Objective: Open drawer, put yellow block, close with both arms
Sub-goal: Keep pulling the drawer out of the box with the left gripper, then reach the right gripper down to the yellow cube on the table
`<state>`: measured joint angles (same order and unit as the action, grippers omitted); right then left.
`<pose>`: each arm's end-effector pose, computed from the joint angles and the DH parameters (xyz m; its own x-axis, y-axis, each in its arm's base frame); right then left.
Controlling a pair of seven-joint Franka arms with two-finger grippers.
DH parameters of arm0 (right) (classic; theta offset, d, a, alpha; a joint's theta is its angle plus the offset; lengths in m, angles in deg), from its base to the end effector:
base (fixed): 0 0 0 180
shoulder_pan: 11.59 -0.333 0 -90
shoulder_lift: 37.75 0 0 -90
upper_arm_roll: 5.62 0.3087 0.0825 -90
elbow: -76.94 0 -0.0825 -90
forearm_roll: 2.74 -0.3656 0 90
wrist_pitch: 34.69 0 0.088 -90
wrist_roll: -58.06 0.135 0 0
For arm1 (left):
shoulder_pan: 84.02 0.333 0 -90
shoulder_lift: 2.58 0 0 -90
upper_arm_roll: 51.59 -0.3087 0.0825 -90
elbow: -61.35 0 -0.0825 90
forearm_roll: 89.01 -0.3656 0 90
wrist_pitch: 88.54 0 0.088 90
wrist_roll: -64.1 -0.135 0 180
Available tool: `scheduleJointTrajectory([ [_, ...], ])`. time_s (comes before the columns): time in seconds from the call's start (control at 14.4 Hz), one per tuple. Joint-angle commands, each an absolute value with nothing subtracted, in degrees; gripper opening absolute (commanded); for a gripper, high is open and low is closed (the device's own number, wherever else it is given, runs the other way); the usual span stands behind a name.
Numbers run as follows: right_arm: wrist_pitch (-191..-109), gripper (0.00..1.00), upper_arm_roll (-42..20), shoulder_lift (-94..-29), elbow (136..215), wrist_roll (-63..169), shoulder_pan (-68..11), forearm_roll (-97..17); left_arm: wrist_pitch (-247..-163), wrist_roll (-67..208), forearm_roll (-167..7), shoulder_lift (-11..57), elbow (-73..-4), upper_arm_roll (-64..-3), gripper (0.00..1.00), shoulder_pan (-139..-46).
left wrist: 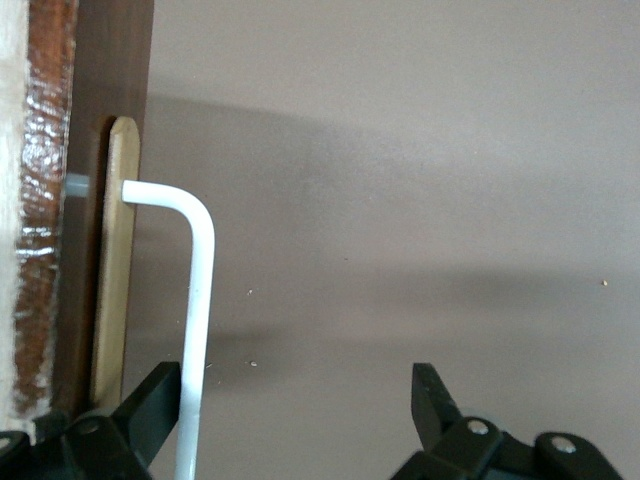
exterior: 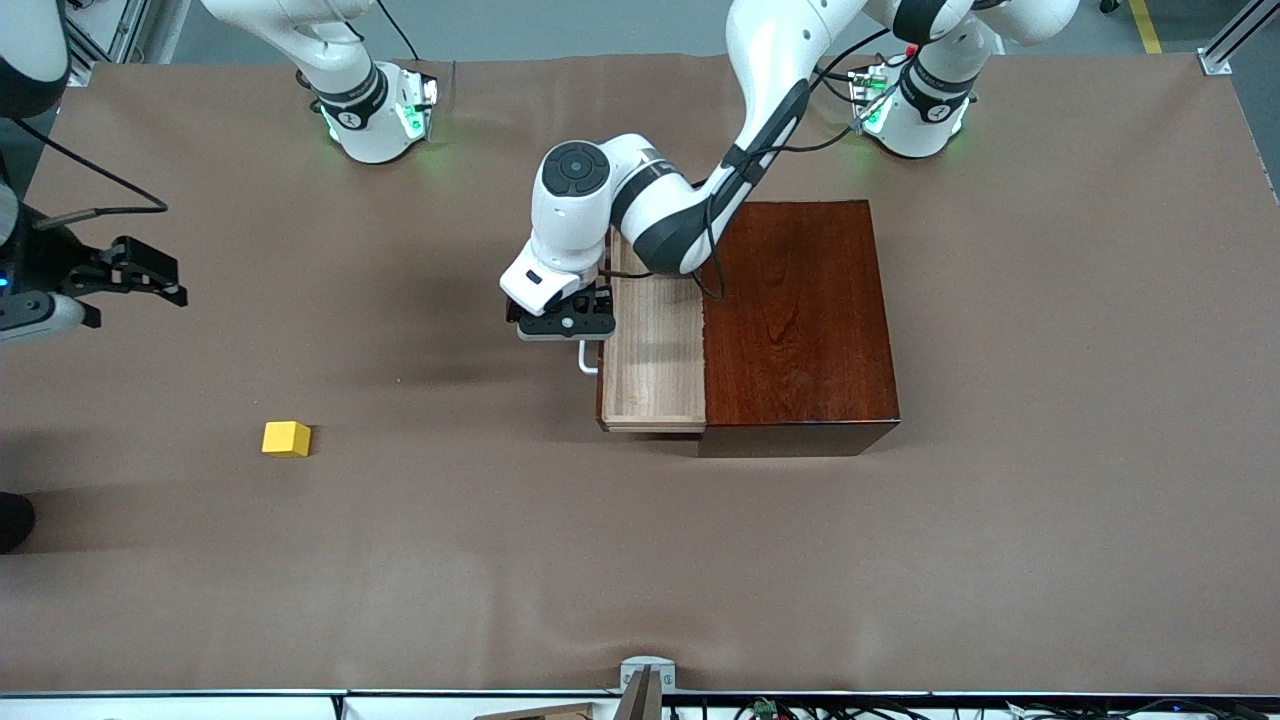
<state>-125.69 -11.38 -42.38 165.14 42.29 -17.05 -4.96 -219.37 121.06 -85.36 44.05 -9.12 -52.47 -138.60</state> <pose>0.5600 0.0043 0.5609 0.9637 0.2660 -0.0220 0.2651 -0.9635 -0.0380 0.4461 -0.6174 0.2818 0.9912 0.0964 0.0909 0.0740 -0.9720 0.2232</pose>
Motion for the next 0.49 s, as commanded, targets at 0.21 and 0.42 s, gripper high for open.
scheduleJointTrajectory([
  [0.21,-126.8,1.00,-11.7,-43.5,164.7,28.0,-17.4,-8.0,-231.3,122.3,-78.3,46.9,-6.4,-49.0,1.00,-139.4],
  [0.42,-128.2,1.00,-11.8,-43.6,166.8,21.6,-16.0,-8.5,-230.9,122.4,-77.9,46.6,-6.8,-49.3,1.00,-139.1],
])
